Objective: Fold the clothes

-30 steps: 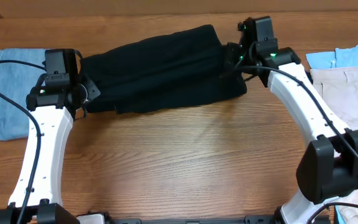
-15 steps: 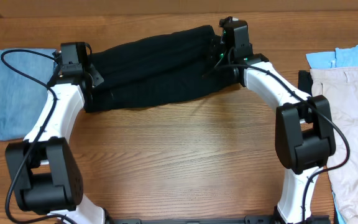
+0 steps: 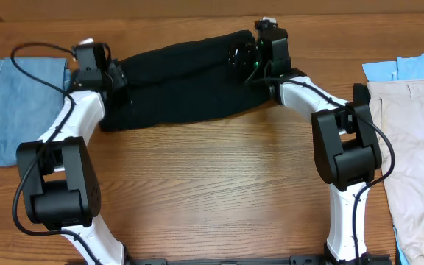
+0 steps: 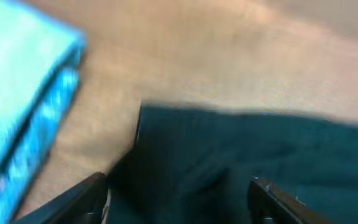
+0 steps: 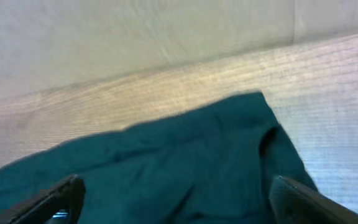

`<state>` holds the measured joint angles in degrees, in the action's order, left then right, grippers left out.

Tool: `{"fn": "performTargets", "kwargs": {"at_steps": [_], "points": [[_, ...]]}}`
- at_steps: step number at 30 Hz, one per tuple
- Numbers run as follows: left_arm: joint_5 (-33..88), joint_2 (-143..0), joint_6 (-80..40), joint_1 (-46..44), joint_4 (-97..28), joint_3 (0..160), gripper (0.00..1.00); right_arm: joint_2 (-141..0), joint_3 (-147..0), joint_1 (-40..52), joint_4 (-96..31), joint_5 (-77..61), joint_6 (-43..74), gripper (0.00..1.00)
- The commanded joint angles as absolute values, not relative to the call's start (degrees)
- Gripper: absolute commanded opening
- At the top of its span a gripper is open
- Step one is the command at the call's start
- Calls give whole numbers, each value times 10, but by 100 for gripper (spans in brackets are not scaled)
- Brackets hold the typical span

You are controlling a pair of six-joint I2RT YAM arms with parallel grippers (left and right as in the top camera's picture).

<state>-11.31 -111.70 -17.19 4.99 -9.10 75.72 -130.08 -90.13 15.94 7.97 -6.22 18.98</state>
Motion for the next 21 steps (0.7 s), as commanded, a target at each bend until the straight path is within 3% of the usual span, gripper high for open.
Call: {"fn": "performTargets", "kwargs": {"at_steps": [1, 2, 3, 4, 5, 6, 7, 11, 21], "points": [[-99, -1101, -141, 52, -188, 896, 79, -1269, -968, 163, 21, -75, 121, 100], [-81, -1100, -142, 52, -246, 949, 79, -1247, -997, 166, -54, -78, 113, 99], [-61, -1100, -152, 52, -316, 995, 65, -1232, -1023, 166, -133, -79, 113, 89], [-49, -1100, -170, 52, -374, 1019, 27, -1221, -1046, 166, -208, -78, 113, 69], [-38, -1100, -185, 52, -416, 1030, 5, -1215, -1061, 166, -265, -78, 113, 45], [-15, -1100, -222, 52, -485, 1033, 4, -1211, -1079, 165, -341, -78, 112, 16], [-5, -1102, -243, 52, -524, 1033, 4, -1211, -1083, 165, -386, -78, 105, 4], [44, -1122, -258, 50, -635, 1032, 4, -1228, -1060, 165, -441, -78, 46, 4], [45, -1125, -257, -5, -639, 1032, 4, -1340, -1060, 165, -385, -127, 12, 4]]}}
